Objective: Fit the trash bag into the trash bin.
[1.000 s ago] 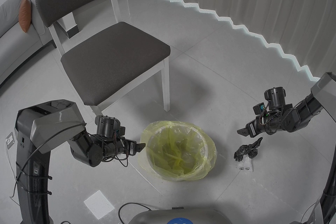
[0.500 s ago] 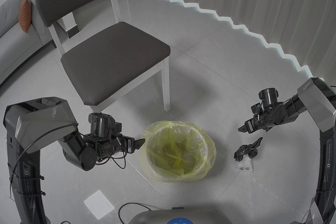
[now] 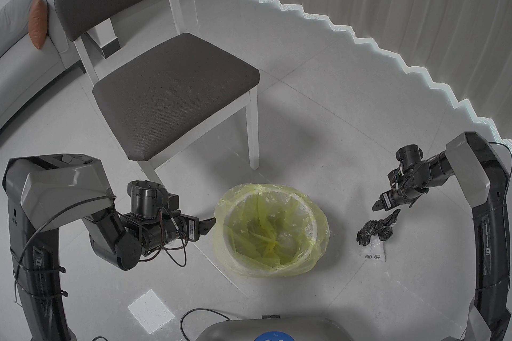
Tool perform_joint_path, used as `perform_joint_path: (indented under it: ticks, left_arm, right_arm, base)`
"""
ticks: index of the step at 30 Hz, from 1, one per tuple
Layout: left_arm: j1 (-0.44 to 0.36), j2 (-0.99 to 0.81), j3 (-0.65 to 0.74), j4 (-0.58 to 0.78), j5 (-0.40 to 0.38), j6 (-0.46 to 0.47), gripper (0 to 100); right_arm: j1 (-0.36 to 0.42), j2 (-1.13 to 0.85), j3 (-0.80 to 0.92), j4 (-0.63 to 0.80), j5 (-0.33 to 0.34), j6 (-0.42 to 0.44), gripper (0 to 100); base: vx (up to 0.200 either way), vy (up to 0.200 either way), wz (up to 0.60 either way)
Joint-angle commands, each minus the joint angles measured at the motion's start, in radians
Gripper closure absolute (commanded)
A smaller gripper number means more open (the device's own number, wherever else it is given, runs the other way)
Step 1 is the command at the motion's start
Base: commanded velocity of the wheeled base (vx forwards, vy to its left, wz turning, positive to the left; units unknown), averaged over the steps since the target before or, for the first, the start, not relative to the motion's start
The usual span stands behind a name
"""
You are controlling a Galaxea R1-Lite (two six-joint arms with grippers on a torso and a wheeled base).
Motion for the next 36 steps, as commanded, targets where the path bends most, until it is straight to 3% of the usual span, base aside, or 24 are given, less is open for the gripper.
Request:
perform_joint_path:
  ticks: [1,8,12,20,36]
  left_arm:
    - [-0.003,0.025,-0.002,-0.01,-0.001,0.0,0]
    - [-0.009,0.038,-0.004,-0.027,0.001,0.0,0]
    - [-0.011,0.039,-0.002,-0.027,0.002,-0.005,0]
    - [-0.014,0.038,-0.001,-0.027,0.008,-0.006,0]
    - [-0.024,0.044,-0.005,-0.027,0.025,-0.005,0]
  right_arm:
    - [-0.017,0.033,-0.007,0.024,-0.001,-0.009,0]
    - [-0.018,0.053,-0.059,0.044,-0.003,-0.006,0]
    - [-0.018,0.113,-0.131,0.054,-0.053,-0.006,0]
    - [-0.018,0.147,-0.171,0.098,-0.053,-0.006,0]
    - [0.0,0.226,-0.324,0.382,-0.062,0.047,0]
  base:
    - [0.0,0.0,0.0]
    - [0.0,0.0,0.0]
    - [0.0,0.0,0.0]
    - [0.0,0.0,0.0]
    - [0.0,0.0,0.0]
